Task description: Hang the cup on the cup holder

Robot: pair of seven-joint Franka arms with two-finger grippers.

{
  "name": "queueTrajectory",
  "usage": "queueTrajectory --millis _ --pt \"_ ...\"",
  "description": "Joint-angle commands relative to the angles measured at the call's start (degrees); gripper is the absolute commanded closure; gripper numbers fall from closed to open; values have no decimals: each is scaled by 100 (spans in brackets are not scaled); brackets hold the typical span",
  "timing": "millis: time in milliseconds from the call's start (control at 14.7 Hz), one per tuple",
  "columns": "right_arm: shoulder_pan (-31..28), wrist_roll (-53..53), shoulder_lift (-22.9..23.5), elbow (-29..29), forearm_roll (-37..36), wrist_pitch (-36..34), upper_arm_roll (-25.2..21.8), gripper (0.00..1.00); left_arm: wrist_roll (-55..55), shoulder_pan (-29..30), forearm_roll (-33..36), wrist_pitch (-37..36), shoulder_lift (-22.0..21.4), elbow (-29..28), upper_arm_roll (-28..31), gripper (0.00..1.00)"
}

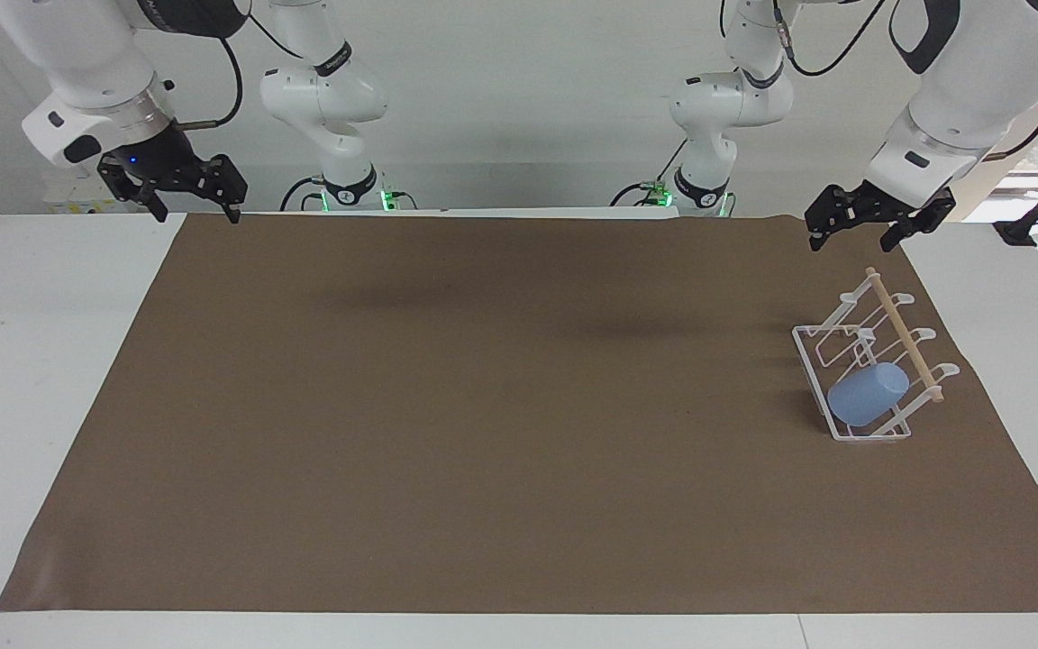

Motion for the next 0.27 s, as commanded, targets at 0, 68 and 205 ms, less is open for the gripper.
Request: queueTrajectory --millis 0,68,205 --pt "-40 -117 -15 -18 14 -33 14 0 113 12 50 316 -711 -930 64 0" --pt "-40 -117 -15 -18 14 -33 14 0 113 12 50 458 -756 -1002 81 0" --pt "-40 -117 -15 -18 14 -33 14 0 140 12 15 599 -704 -898 90 0"
